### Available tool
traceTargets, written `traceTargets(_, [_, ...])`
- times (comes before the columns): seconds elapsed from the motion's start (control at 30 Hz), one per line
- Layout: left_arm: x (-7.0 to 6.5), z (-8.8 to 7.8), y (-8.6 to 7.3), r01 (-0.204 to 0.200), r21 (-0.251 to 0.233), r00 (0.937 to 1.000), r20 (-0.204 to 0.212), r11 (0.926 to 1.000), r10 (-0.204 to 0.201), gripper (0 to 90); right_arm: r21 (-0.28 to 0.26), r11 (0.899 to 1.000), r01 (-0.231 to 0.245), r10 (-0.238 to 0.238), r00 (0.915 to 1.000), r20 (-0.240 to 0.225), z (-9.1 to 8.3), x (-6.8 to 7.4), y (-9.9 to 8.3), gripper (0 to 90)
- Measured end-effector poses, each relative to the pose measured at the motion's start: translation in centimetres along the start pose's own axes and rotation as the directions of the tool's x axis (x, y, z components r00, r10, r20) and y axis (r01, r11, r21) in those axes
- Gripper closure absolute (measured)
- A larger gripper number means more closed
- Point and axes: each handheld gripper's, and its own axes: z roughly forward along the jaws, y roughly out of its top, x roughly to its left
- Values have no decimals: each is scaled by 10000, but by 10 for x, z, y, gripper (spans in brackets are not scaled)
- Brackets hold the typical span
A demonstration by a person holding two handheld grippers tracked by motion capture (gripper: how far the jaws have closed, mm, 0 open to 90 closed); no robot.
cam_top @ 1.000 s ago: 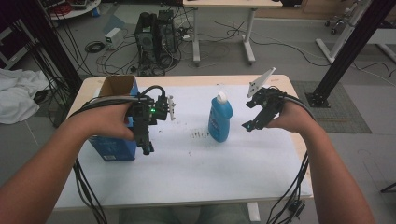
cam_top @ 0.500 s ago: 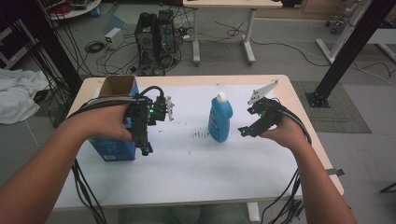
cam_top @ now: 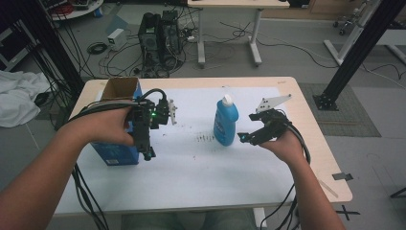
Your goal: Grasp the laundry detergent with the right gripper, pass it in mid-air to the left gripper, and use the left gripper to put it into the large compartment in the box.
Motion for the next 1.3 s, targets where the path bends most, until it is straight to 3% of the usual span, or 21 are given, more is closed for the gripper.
traceTargets(0.03, [0,0,0,-5,43,10000,-13,10000,5,44,-86,9996,-268,268,9996,3,1,2,-2,128])
traceTargets(0.1, [-1,0,0,-39,8,10000,-40,10000,39,44,-273,9994,-219,220,9998,33,5,3,-7,129])
traceTargets(0.4, [-3,-1,2,-98,-16,9999,-54,10000,98,44,-808,9932,-839,873,9954,399,26,8,-23,128])
traceTargets(0.57, [-4,0,2,-186,104,9998,-73,9998,187,44,-1532,9765,-1516,1606,9858,486,37,10,-28,129])
traceTargets(0.77, [-6,0,4,-298,107,9995,-56,9995,299,44,-1264,9807,-1489,1578,9855,631,49,13,-30,128])
traceTargets(0.97, [-8,0,4,-297,4,9995,-103,9996,297,44,-1434,9787,-1466,1593,9839,814,58,14,-27,128])
traceTargets(1.03, [-8,0,4,-367,48,9993,-7,9993,367,44,-1454,9752,-1669,1799,9803,812,60,15,-27,128])
traceTargets(1.13, [-10,1,2,-304,-63,9995,-90,9995,303,44,-1427,9778,-1537,1688,9805,1009,64,13,-27,128])
traceTargets(1.2, [-11,1,1,-280,-50,9996,-104,9996,279,44,-1618,9706,-1780,1969,9742,1098,68,14,-26,128])
traceTargets(1.3, [-11,1,-1,-251,-65,9996,-101,9997,250,44,-1459,9697,-1957,2124,9710,1093,70,13,-24,128])
